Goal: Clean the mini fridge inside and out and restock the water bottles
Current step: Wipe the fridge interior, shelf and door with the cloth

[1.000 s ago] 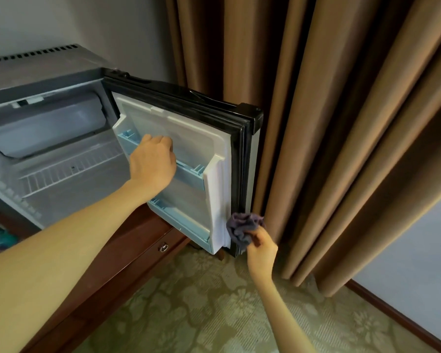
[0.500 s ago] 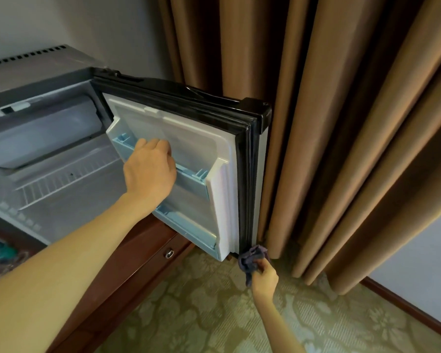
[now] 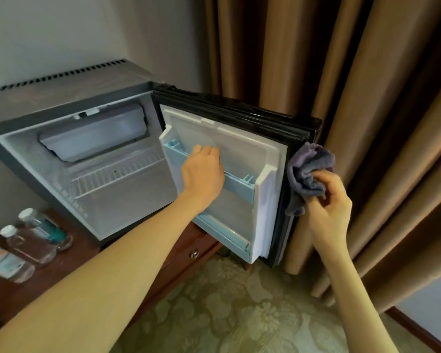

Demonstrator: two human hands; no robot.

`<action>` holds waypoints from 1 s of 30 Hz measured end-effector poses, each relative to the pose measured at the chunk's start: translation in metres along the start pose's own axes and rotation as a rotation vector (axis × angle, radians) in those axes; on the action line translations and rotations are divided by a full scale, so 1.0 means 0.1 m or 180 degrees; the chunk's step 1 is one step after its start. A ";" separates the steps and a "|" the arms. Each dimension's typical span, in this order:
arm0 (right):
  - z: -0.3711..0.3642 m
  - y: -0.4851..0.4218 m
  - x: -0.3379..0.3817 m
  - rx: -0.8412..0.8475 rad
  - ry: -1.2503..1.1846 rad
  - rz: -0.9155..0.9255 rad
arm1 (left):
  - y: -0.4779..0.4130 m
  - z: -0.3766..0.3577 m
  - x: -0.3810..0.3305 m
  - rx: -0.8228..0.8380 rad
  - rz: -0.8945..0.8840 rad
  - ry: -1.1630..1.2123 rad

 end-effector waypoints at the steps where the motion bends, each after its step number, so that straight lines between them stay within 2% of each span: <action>1: -0.01 0.02 -0.03 0.0053 -0.0059 -0.0039 | 0.00 0.00 0.00 -0.0011 -0.0003 0.0005; 5: -0.08 0.51 -0.74 0.0244 -0.0017 -0.0749 | 0.02 0.00 0.01 0.0040 0.0032 -0.0003; 11: -0.32 1.60 -2.28 0.0653 0.0648 -0.2358 | 0.05 0.00 0.09 0.0011 -0.0008 -0.0081; 16: -0.47 2.00 -2.78 0.0723 0.0698 -0.3141 | 0.07 0.02 0.15 -0.0055 -0.0069 -0.0063; 19: -0.47 2.01 -2.66 0.0577 0.0723 -0.3122 | 0.08 0.01 0.15 -0.0071 -0.0065 -0.0012; 23: -0.41 1.76 -2.23 0.0443 0.0626 -0.2612 | 0.09 0.03 0.16 -0.0063 -0.0069 0.0017; 30: -0.19 0.85 -0.90 0.0283 0.0268 -0.1163 | 0.08 0.03 0.17 0.0058 -0.0028 0.0039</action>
Point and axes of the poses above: each hand's wrist, its own y-axis away from the middle knuckle, its own z-axis out of the back of the hand, x = y × z, the point moved 7 cm from there along -y, towards the middle knuckle, and after that the axes turned 7 degrees about y, right-handed, at the moved point
